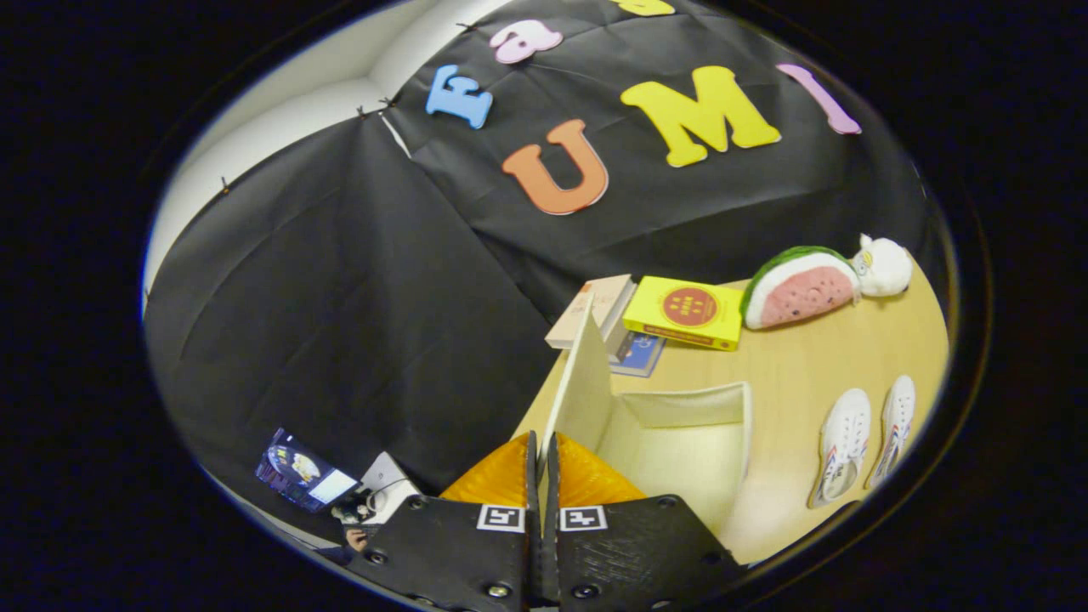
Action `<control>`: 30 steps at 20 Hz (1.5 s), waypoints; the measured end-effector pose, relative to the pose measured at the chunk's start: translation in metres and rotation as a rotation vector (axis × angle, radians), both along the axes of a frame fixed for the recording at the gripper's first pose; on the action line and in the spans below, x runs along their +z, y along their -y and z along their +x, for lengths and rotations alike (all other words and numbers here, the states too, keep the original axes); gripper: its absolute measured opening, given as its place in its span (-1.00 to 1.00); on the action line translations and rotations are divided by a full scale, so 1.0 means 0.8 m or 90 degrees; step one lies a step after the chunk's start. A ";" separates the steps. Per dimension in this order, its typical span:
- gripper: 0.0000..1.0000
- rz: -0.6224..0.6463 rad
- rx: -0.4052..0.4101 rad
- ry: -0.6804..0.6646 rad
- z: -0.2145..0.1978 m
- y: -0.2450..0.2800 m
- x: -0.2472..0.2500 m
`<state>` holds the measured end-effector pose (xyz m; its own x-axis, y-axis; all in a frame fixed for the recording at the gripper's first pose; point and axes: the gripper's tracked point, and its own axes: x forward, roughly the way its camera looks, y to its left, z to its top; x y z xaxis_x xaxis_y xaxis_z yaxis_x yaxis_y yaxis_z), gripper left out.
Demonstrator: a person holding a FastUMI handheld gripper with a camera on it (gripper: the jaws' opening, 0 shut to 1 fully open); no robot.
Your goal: Open the storage box then place both shoes into the box .Put the left shoe in first, then the right shoe, with the right side of both shoes facing outward in a uniform manner.
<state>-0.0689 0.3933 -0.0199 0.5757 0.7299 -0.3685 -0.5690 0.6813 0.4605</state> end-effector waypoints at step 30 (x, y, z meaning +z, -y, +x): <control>0.91 -0.103 -0.136 0.261 0.046 0.147 0.045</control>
<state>-0.0322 0.2758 0.0161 0.8280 0.5314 -0.1789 -0.5206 0.8471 0.1066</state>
